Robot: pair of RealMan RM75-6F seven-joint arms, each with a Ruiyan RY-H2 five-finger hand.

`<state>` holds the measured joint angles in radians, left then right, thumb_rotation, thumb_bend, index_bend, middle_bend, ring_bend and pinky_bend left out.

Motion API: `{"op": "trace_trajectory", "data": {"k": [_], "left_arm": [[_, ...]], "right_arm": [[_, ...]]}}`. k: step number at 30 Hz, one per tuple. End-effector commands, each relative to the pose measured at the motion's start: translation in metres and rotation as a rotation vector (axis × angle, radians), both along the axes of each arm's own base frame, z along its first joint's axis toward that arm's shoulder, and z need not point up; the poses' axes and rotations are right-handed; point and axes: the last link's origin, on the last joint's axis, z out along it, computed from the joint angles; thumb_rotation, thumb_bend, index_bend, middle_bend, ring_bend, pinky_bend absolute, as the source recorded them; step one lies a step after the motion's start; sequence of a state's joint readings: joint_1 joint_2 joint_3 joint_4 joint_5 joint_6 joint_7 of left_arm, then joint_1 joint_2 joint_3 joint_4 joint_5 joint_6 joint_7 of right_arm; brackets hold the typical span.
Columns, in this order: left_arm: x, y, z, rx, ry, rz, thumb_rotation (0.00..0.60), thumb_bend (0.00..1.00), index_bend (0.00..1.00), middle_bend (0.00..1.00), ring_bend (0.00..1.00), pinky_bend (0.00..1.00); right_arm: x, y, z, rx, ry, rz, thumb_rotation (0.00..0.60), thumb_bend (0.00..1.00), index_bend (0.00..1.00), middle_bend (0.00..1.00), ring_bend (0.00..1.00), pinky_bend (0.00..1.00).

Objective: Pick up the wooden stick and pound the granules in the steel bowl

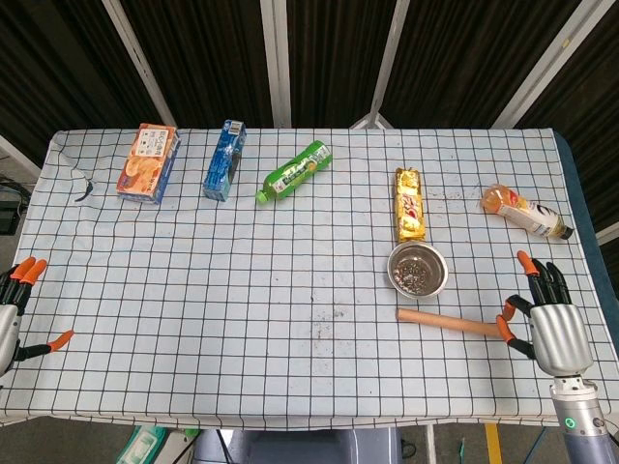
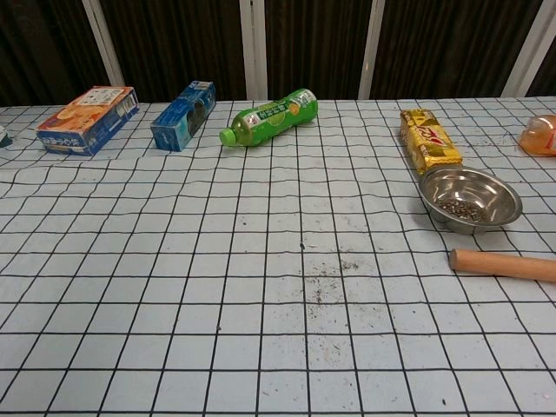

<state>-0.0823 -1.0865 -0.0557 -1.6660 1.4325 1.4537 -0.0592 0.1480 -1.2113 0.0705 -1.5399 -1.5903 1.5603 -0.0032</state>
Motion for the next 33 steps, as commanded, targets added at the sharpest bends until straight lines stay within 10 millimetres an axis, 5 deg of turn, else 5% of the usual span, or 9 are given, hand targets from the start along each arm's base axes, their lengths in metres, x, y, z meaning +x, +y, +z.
{"op": "trace_trajectory", "data": {"k": [1,4,7,12,22,33], "left_arm": [[-0.001,0.0,0.0,-0.001,0.001,0.003,0.6,0.04,0.0,0.0,0.0,0.0],[0.001,0.001,0.001,0.007,-0.007,-0.005,0.6,0.04,0.0,0.0,0.0,0.0],[0.001,0.0,0.0,0.006,0.0,-0.011,0.6,0.04,0.0,0.0,0.0,0.0],[0.001,0.0,0.0,0.007,-0.009,-0.011,0.6,0.04,0.0,0.0,0.0,0.0],[0.001,0.001,-0.001,-0.014,-0.023,-0.012,0.6,0.04,0.0,0.0,0.0,0.0],[0.001,0.0,0.0,-0.015,-0.036,-0.007,0.6,0.04,0.0,0.0,0.0,0.0]], "right_arm": [[0.002,0.0,-0.001,0.006,-0.009,0.003,0.6,0.44,0.0,0.0,0.0,0.0],[0.006,0.002,-0.003,0.013,-0.004,0.017,0.6,0.44,0.01,0.02,0.0,0.0],[0.01,0.004,-0.007,0.02,-0.008,0.025,0.6,0.44,0.15,0.16,0.11,0.02],[0.017,0.008,-0.022,0.077,0.028,0.028,0.6,0.44,0.32,0.34,0.3,0.24],[0.028,0.008,-0.075,0.218,0.141,0.037,0.6,0.44,0.39,0.4,0.38,0.31],[0.032,0.007,-0.109,0.27,0.184,0.026,0.6,0.44,0.38,0.39,0.31,0.3]]}}
